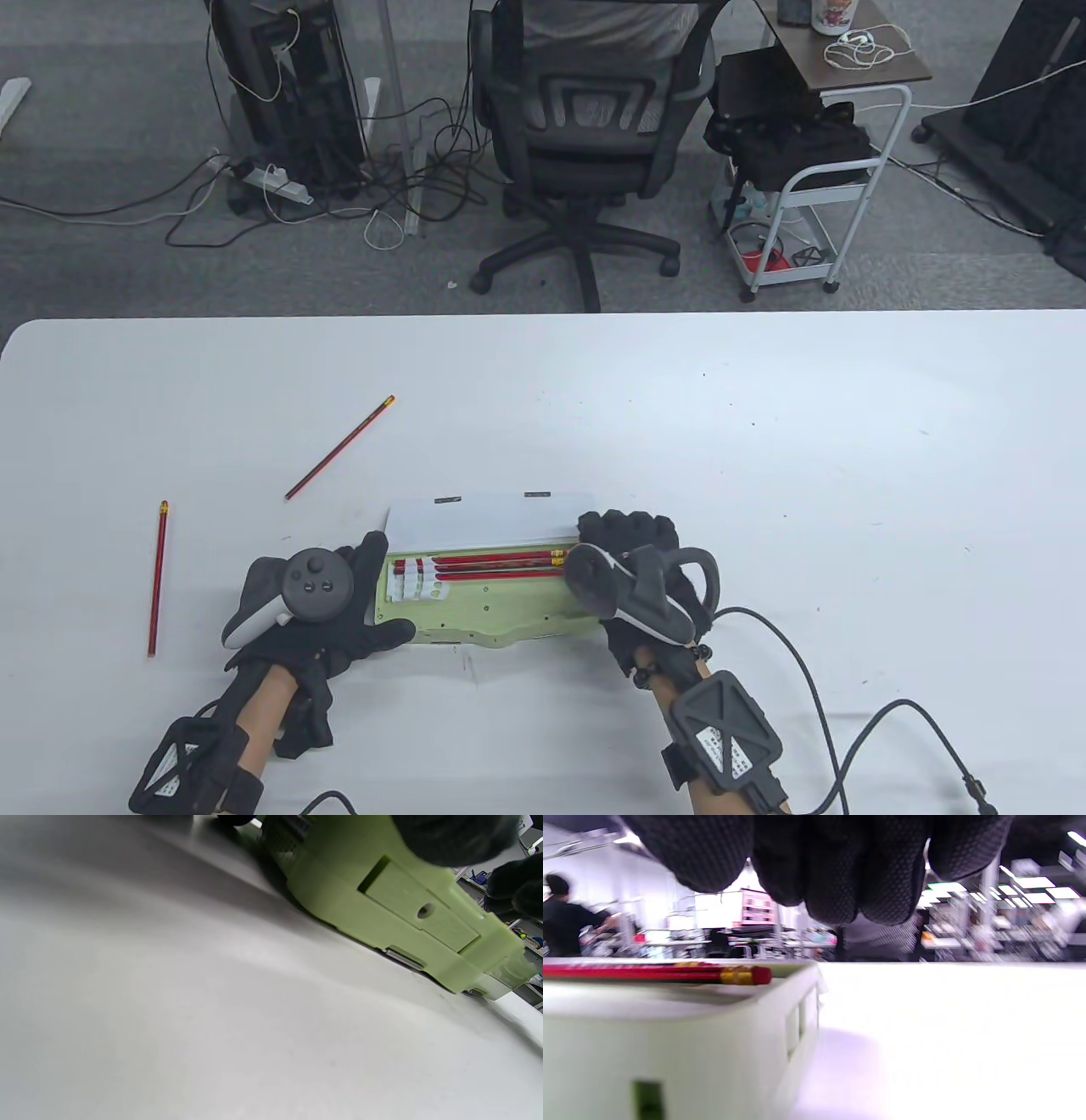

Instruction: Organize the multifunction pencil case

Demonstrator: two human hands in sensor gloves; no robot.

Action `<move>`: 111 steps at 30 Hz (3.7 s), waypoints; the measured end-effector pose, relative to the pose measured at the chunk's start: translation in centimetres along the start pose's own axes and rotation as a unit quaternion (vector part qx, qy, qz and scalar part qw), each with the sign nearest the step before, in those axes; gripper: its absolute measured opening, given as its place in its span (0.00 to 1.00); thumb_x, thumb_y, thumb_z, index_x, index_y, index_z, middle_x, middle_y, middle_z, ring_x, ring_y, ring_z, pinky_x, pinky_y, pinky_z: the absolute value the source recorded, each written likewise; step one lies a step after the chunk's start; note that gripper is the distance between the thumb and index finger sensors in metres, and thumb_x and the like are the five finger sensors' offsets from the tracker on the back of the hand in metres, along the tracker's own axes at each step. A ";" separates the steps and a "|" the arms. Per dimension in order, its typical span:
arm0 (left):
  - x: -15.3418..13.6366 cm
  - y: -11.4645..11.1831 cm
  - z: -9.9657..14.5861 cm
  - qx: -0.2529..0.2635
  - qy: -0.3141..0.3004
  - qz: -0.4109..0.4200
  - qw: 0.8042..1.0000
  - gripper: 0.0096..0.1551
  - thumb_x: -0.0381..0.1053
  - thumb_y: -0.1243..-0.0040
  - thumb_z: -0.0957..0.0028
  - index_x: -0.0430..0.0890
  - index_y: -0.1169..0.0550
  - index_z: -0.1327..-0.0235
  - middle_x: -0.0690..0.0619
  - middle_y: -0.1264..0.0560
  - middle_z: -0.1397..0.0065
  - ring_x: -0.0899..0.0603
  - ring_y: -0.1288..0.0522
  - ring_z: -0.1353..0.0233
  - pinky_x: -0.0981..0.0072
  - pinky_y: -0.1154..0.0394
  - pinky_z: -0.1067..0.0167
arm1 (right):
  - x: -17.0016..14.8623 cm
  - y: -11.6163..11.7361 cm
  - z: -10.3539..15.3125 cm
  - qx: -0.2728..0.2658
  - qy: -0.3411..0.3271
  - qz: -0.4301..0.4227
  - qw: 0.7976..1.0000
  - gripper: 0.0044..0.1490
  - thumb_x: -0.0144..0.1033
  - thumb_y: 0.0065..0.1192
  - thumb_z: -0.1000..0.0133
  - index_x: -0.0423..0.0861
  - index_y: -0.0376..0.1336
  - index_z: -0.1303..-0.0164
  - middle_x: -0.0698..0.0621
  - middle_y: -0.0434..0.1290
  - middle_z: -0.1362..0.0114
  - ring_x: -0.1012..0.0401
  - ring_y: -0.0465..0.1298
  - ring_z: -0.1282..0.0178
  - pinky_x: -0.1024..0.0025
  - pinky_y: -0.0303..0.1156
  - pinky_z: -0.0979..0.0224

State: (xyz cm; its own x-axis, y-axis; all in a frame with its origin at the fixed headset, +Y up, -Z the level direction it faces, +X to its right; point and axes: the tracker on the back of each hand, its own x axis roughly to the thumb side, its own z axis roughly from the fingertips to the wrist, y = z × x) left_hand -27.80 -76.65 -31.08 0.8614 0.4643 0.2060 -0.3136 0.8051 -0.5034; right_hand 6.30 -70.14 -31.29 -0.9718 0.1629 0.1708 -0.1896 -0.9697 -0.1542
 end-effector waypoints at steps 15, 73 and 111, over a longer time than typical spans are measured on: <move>0.0 0.0 0.0 0.002 -0.001 0.001 1.000 0.71 0.75 0.48 0.54 0.45 0.68 0.16 0.36 0.54 0.07 0.24 0.59 0.13 0.24 0.59 0.27 | -1.9 2.5 -0.4 0.027 0.079 0.023 0.996 0.41 0.50 0.59 0.46 0.39 0.62 0.27 0.34 0.70 0.28 0.35 0.73 0.30 0.35 0.67 0.28; 0.1 0.0 0.1 0.003 0.000 0.001 1.000 0.70 0.75 0.47 0.54 0.45 0.68 0.16 0.36 0.54 0.07 0.24 0.59 0.13 0.25 0.59 0.27 | -3.9 3.4 -0.1 0.202 -0.072 -0.171 0.962 0.65 0.60 0.55 0.49 0.32 0.36 0.17 0.26 0.41 0.17 0.29 0.51 0.19 0.33 0.51 0.23; -3.5 10.9 -9.0 0.157 0.376 -0.197 0.892 0.29 0.53 0.32 0.42 0.49 0.24 0.29 0.46 0.23 0.24 0.34 0.25 0.26 0.32 0.31 0.29 | -3.6 4.2 -0.3 0.245 -0.059 -0.158 0.955 0.66 0.59 0.58 0.49 0.32 0.35 0.18 0.27 0.44 0.18 0.31 0.55 0.20 0.35 0.54 0.23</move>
State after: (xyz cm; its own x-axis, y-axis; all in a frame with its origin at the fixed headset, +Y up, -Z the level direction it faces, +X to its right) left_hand -30.67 -72.83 -44.85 0.9170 -0.1610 -0.3651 0.0777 0.9695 -0.2324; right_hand 8.93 -74.77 -32.85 -0.8485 0.4681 0.2469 -0.3543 -0.8489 0.3921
